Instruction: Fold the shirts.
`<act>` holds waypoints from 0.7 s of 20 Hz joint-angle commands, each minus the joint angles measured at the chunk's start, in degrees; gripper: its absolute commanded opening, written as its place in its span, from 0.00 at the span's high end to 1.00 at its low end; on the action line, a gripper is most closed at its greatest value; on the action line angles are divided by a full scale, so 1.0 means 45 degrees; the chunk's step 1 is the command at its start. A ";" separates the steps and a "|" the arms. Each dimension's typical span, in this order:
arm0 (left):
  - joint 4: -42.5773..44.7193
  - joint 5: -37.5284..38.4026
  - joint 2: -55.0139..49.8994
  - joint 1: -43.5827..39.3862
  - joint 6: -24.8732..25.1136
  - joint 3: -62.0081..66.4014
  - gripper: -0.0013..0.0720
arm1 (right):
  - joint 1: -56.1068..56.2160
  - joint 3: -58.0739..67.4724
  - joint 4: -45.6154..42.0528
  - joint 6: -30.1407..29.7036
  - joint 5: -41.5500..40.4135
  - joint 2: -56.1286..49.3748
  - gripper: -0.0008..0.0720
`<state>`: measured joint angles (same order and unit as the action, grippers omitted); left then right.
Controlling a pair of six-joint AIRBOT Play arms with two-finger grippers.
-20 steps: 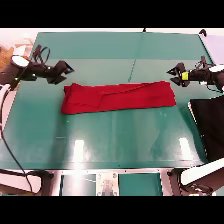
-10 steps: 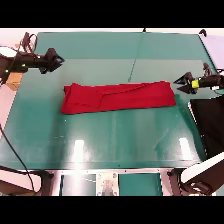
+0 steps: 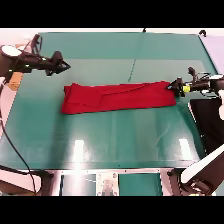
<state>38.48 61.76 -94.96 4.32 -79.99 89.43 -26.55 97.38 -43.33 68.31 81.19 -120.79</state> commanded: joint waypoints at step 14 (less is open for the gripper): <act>0.0505 -0.3517 -0.4760 -0.7271 0.0306 0.2764 0.96 | 0.2093 0.4090 0.0544 0.1151 0.4303 0.3798 0.96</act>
<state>40.56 47.29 -109.67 -23.62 -75.70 95.92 -19.66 114.85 -41.58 72.31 98.39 -108.99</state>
